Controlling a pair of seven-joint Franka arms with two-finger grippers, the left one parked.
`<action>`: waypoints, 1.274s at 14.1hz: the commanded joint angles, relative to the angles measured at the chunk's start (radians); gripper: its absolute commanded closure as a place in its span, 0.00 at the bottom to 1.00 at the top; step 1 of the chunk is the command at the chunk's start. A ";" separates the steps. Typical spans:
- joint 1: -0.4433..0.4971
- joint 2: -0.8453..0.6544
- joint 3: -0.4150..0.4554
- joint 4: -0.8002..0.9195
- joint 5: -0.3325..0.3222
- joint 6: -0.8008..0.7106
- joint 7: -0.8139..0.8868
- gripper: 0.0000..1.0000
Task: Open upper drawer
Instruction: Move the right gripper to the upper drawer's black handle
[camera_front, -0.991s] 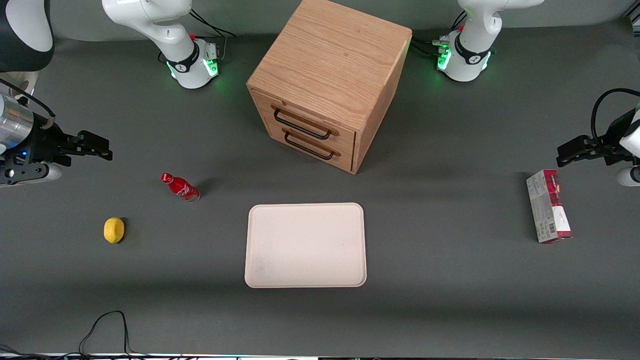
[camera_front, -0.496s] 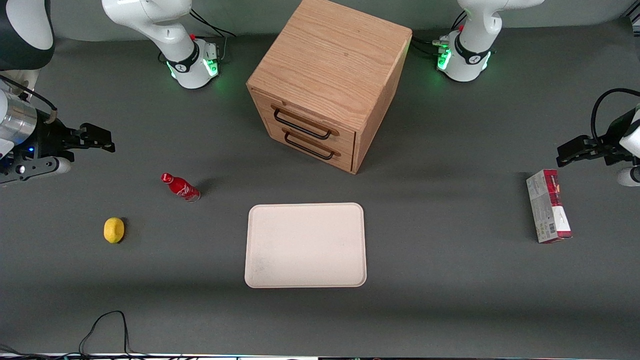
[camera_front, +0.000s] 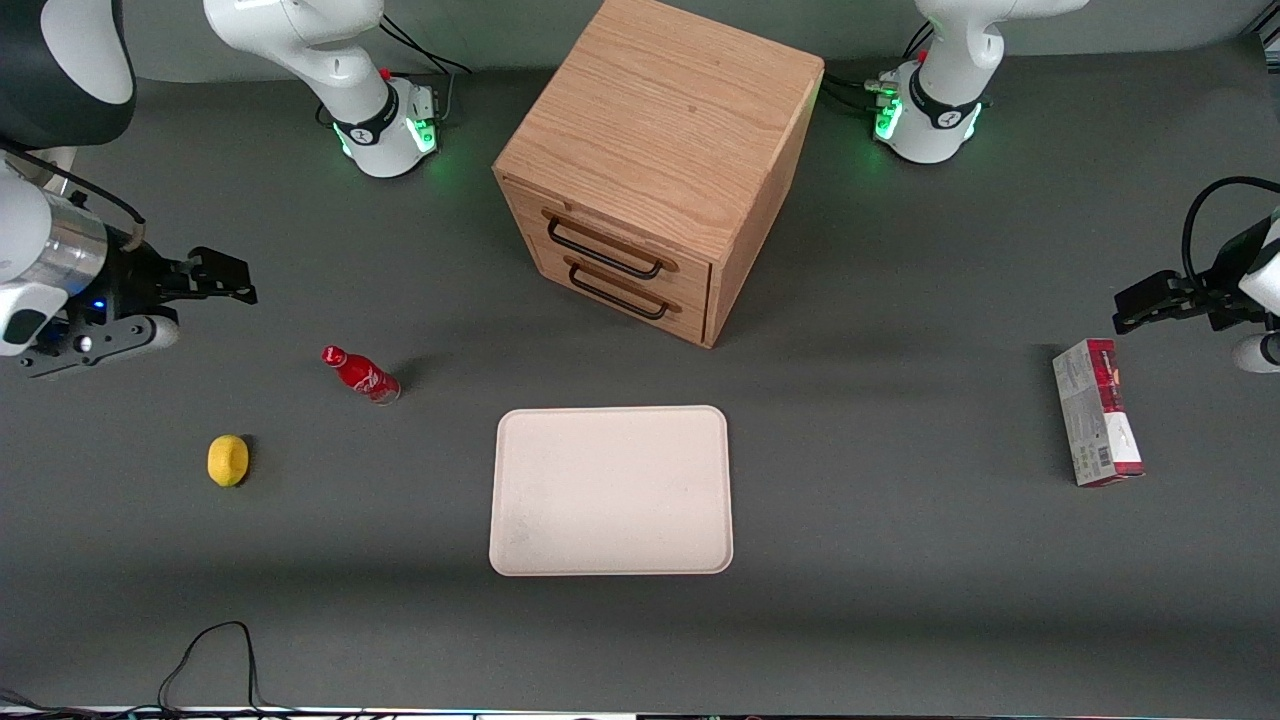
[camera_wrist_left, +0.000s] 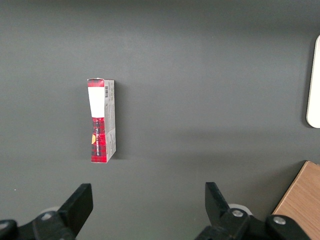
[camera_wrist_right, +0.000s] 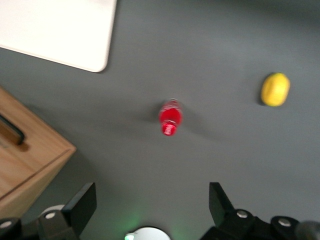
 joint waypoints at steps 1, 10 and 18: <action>0.017 0.034 0.004 0.041 0.043 -0.007 -0.024 0.00; 0.218 0.087 0.010 0.081 -0.026 0.056 -0.027 0.00; 0.381 0.206 0.053 0.201 0.006 0.103 -0.076 0.00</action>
